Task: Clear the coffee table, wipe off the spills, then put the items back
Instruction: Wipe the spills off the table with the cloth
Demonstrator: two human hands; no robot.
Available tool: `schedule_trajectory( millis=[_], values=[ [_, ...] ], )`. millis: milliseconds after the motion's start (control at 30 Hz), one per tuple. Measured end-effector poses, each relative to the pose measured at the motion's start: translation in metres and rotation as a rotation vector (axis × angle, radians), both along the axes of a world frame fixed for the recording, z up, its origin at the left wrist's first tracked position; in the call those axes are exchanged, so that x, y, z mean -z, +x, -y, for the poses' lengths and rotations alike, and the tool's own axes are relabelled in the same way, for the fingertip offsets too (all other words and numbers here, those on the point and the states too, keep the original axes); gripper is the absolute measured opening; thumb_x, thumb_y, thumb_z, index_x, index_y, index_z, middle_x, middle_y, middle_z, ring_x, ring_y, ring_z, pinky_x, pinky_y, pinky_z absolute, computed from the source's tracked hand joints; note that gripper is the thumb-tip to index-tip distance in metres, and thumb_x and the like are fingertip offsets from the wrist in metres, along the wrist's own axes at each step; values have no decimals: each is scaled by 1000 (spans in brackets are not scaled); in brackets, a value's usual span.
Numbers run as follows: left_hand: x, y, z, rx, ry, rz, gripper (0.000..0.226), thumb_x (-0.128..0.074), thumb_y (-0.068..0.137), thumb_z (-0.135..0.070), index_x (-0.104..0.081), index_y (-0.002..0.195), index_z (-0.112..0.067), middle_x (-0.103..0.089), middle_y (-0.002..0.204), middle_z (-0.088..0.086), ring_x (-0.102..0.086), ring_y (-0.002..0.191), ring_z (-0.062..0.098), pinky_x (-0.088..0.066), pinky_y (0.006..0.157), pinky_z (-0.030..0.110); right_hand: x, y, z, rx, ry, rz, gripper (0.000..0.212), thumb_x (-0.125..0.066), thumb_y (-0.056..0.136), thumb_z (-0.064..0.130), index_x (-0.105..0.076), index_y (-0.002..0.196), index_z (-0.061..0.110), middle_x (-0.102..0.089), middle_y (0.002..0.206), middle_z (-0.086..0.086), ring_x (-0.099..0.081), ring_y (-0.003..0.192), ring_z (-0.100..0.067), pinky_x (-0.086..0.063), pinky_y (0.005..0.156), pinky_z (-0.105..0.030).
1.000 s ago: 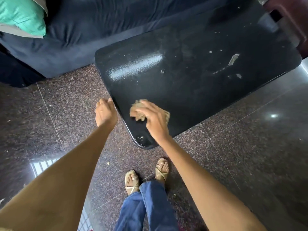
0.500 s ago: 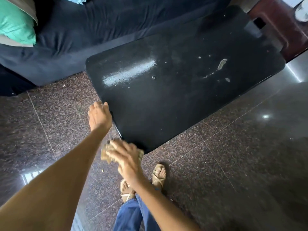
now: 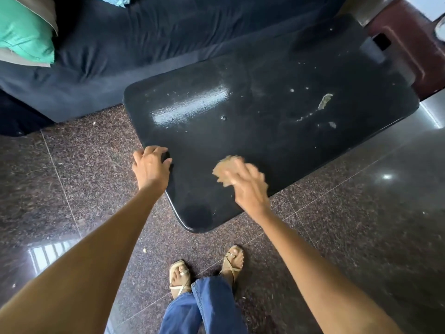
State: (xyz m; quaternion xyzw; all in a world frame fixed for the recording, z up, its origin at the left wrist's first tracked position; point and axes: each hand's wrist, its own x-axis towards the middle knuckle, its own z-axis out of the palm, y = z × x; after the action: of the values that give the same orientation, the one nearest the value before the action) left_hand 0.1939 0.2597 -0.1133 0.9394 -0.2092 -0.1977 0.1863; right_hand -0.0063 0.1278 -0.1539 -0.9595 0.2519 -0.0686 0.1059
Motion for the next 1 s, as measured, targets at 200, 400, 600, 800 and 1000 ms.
schedule_trajectory(
  millis=[200, 400, 600, 800, 1000],
  values=[
    [-1, 9, 4, -31, 104, 26, 50, -65, 86, -27, -50, 132, -18, -46, 138, 6, -33, 126, 31, -30, 102, 45, 1, 26, 20, 718, 58, 12, 52, -56, 79, 0, -55, 126, 22, -46, 138, -11, -48, 108, -36, -43, 81, -47],
    [-2, 22, 19, -86, 323, 32, 71, -74, 76, -32, -42, 138, -19, -39, 141, 8, -29, 130, 32, -28, 103, 49, 5, 34, -122, -135, 178, 85, 43, -37, 84, 12, -55, 120, 25, -56, 128, -4, -51, 101, -23, -48, 74, -39],
    [-3, 22, 37, -99, 468, 73, 95, -82, 68, -31, -24, 142, -24, -32, 140, 16, -27, 130, 33, -29, 103, 54, 11, 26, -66, -374, 138, 208, 35, -49, 82, 5, -66, 106, 25, -58, 128, 0, -52, 89, -20, -48, 71, -39],
    [-7, 26, 41, -167, 531, 56, 107, -85, 63, -34, -16, 144, -25, -25, 143, 19, -24, 131, 33, -28, 104, 54, 16, 10, 84, 206, -25, 28, 41, -38, 88, 13, -56, 115, 38, -50, 136, 6, -54, 93, -26, -48, 69, -39],
    [-7, 24, 44, -202, 507, 59, 107, -85, 63, -29, -16, 144, -25, -24, 144, 20, -24, 131, 35, -29, 103, 54, 2, 27, 35, 403, 58, 49, 40, -35, 88, 14, -50, 121, 30, -53, 121, -6, -46, 80, -27, -47, 56, -39]
  ],
)
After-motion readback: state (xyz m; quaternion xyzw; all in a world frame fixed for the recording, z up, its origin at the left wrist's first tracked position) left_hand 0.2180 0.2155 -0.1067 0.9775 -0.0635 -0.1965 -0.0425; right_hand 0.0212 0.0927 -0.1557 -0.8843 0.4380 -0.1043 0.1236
